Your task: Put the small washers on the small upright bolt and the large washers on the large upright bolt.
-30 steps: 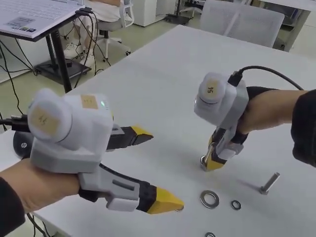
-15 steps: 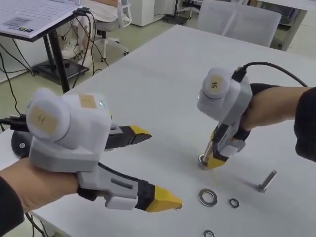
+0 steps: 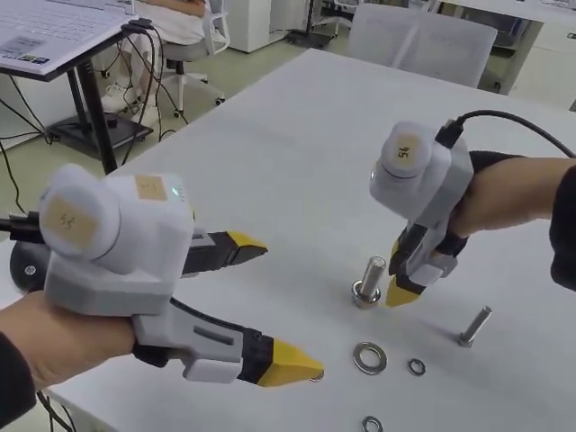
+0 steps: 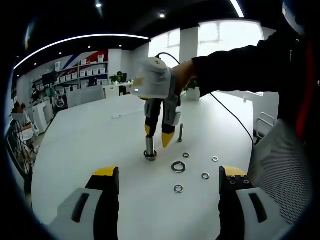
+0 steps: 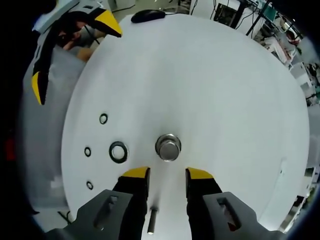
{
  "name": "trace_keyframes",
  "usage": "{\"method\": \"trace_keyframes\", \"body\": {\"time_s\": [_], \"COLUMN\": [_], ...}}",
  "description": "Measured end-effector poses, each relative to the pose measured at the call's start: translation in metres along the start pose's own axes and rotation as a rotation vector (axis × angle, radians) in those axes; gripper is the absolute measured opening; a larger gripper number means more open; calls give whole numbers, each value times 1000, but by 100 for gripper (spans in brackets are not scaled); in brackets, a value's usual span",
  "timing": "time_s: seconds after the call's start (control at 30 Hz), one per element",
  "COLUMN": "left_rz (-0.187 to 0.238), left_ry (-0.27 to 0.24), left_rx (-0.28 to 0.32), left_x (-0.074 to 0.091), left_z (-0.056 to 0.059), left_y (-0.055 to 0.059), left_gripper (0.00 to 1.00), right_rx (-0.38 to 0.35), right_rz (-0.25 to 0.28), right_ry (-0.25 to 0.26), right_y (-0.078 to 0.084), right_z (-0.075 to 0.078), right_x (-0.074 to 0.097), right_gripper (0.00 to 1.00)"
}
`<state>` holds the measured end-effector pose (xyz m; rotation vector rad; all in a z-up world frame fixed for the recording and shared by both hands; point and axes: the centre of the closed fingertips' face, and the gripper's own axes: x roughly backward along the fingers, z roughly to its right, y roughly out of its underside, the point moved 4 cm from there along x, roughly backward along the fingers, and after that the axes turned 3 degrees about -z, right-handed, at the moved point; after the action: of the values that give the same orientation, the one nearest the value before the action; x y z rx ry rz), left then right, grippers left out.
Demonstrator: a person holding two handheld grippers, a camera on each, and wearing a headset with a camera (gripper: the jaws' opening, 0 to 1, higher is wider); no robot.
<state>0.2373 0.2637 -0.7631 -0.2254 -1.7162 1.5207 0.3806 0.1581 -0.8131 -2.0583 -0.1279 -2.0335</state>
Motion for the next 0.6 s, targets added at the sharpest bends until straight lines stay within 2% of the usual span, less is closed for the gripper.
{"method": "trace_keyframes", "body": {"time_s": [0.37,0.43,0.6], "left_rz": [-1,-3,-3], "left_ry": [1,1,2], "left_rx": [-2,-4,-6], "left_x": [0,0,0], "left_z": [0,0,1], "left_y": [0,0,0], "left_gripper": [82,82,82], "right_rx": [-3,-3,9], "right_rz": [7,6,3], "right_ry": [5,3,7], "right_y": [9,10,12], "right_z": [-20,-16,-27], "right_x": [5,4,6], "right_gripper": [30,30,30]}}
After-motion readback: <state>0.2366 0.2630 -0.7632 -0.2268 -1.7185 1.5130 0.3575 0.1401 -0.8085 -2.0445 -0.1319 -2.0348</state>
